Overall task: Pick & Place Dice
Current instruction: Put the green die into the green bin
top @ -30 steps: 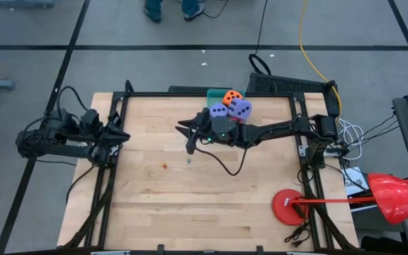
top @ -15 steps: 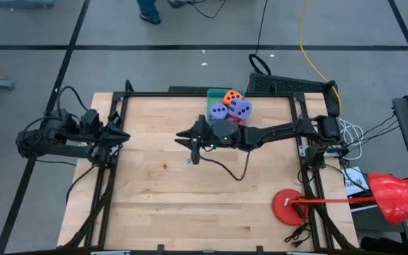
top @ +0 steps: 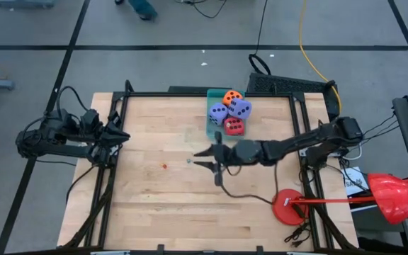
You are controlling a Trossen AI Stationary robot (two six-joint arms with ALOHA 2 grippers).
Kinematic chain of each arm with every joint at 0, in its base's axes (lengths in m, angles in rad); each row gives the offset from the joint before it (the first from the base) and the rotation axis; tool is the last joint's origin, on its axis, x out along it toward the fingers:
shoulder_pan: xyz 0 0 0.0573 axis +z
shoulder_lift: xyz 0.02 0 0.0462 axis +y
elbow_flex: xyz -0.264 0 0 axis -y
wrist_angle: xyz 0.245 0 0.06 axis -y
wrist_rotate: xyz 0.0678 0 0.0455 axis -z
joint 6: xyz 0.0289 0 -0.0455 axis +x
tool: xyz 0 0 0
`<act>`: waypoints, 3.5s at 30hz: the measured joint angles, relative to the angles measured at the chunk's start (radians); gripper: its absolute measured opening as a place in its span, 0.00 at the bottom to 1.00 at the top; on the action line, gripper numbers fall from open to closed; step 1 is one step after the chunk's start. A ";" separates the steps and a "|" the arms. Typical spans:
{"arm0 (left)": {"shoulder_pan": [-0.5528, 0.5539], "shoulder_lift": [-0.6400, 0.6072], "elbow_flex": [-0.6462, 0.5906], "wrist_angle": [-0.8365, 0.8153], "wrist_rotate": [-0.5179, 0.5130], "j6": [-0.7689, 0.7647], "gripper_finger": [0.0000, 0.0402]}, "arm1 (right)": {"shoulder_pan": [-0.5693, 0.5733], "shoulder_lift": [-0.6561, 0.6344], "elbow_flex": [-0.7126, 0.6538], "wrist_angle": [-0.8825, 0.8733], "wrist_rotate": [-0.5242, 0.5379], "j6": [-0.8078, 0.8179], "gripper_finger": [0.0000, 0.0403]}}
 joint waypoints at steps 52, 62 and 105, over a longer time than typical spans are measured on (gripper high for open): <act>0.000 0.000 0.000 0.000 0.000 0.000 0.12 | 0.005 0.431 0.359 -0.482 0.371 0.642 0.38; 0.000 0.000 0.000 0.000 0.000 0.000 0.12 | -0.024 0.512 0.366 -0.439 0.321 0.690 0.39; 0.000 0.000 0.000 0.000 0.000 0.000 0.12 | -0.095 0.635 0.365 -0.373 0.112 0.690 0.39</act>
